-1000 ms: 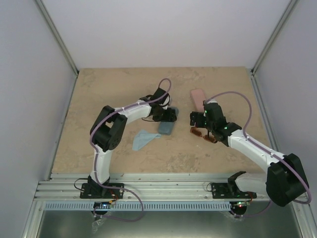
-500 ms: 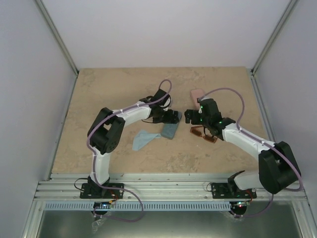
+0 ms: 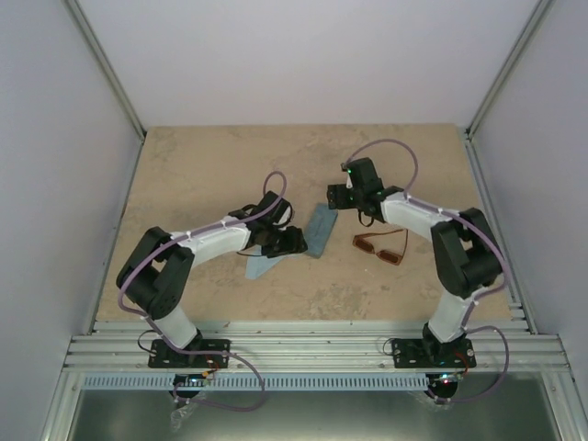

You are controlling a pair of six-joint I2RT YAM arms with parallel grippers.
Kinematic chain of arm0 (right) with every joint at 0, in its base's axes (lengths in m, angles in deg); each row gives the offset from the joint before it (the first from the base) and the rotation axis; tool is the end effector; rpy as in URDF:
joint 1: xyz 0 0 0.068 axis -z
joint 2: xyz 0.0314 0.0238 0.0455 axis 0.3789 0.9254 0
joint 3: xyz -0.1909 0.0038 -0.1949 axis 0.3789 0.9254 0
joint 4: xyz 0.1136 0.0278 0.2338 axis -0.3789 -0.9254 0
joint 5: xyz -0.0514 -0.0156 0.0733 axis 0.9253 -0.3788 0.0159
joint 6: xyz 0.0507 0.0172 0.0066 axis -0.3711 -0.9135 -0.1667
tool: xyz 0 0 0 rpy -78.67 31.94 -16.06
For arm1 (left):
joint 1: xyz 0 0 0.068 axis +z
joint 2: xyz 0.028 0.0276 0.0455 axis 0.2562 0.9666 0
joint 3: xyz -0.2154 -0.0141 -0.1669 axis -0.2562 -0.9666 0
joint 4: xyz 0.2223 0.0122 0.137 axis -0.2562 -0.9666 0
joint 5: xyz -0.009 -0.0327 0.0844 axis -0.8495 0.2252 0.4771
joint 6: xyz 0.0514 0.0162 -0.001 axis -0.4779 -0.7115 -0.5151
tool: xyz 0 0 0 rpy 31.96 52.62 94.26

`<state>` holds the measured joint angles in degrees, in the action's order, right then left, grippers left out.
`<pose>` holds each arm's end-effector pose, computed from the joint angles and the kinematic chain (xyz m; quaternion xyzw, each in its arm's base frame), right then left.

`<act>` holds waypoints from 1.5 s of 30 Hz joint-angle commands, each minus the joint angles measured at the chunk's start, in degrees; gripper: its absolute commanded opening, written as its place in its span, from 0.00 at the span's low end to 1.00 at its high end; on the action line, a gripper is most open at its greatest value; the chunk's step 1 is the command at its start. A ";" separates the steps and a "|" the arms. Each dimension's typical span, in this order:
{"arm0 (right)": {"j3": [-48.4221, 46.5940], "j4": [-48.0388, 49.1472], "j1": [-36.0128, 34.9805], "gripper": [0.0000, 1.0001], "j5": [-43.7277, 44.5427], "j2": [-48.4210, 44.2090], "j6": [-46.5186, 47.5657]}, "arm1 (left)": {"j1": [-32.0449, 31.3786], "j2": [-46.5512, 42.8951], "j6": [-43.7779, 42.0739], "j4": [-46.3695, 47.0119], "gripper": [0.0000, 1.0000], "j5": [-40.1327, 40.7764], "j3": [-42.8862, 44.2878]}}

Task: Organize the sunglasses
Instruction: Adjust the glasses cleaning cloth at the center of the board.

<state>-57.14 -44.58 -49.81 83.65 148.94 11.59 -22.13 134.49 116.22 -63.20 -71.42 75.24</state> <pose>0.3375 0.1737 0.1924 -0.0357 0.9244 0.1342 0.3551 0.2515 -0.2027 0.1701 0.0290 0.9573 -0.2664 0.1081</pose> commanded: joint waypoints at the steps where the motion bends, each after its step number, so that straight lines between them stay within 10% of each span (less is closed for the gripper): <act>1: -6.59 -3.93 0.04 0.89 3.96 7.09 2.49 | -0.03 -1.22 1.37 1.61 0.63 -3.62 -3.30; 8: -11.70 -10.01 -0.03 0.87 14.15 13.21 5.08 | 1.22 1.39 2.48 1.48 0.64 -2.68 -3.64; 27: -0.42 -14.84 -11.02 0.81 -3.88 3.30 6.13 | 11.33 -2.30 10.12 8.31 0.76 5.32 -7.94; 45: -11.05 -11.23 -14.76 0.81 -2.72 10.97 7.85 | 12.80 -23.58 11.51 2.41 0.99 24.46 -10.82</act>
<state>-64.18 -54.96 -63.82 82.97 155.19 16.77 -9.62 114.03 128.20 -58.55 -51.73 65.86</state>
